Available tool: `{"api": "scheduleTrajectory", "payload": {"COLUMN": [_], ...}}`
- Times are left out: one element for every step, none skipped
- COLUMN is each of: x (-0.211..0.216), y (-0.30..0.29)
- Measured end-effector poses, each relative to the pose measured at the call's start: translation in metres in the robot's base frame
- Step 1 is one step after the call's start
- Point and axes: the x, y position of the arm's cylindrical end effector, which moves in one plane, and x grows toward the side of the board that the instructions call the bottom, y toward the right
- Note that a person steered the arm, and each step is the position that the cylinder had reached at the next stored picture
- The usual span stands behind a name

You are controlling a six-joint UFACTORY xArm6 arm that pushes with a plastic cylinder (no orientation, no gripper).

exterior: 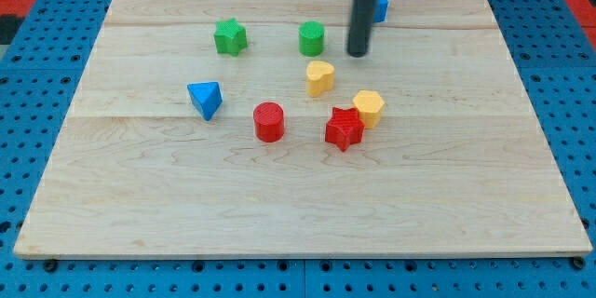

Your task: Push the green circle towards top center

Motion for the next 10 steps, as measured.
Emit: {"api": "scheduleTrajectory", "payload": {"x": [0.013,0.019,-0.005,-0.017,-0.028,-0.029,-0.033,-0.034,-0.041,-0.046], "y": [-0.024,-0.031,-0.055,-0.053,-0.053,-0.057,-0.072,-0.082,-0.051,-0.051]}}
